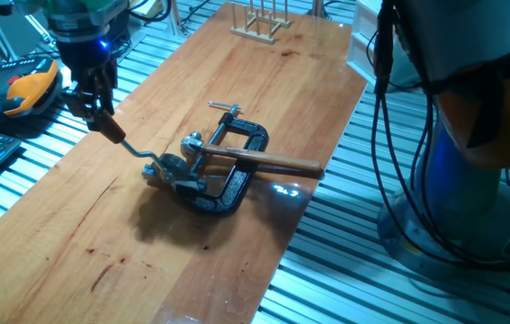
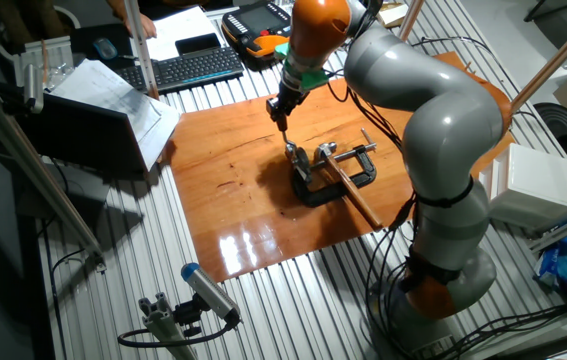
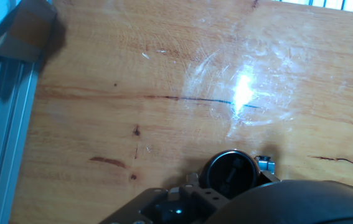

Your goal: Pull up the lever

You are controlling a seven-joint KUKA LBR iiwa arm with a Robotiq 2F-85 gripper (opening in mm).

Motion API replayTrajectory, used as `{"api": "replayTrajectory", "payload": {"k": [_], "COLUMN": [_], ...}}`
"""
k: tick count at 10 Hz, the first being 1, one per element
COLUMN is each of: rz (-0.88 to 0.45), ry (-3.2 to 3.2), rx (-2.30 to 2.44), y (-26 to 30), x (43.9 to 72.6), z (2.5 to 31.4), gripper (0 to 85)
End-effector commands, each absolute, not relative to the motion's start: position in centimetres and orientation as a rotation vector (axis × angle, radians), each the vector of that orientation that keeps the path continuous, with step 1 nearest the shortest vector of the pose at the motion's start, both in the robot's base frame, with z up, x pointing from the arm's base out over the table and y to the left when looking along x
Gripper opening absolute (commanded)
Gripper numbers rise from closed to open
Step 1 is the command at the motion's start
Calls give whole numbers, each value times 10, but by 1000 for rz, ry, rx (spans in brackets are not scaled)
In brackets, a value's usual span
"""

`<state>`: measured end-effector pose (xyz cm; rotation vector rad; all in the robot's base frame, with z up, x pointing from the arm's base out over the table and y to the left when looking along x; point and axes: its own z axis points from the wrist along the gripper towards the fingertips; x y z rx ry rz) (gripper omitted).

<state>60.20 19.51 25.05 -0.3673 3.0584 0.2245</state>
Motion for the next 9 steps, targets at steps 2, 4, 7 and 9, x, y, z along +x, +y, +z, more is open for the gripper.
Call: {"api": "replayTrajectory", "payload": {"k": [2,4,7,9], "rz": [225,228,224,200], "ry": [3053,3045,3051,3060], "rx": [-373,-376,-385,-399], "y": [193,191,191,191], "x": [598,591,587,586], "z": [250,248,249,250], "gripper": [0,0,0,0]}}
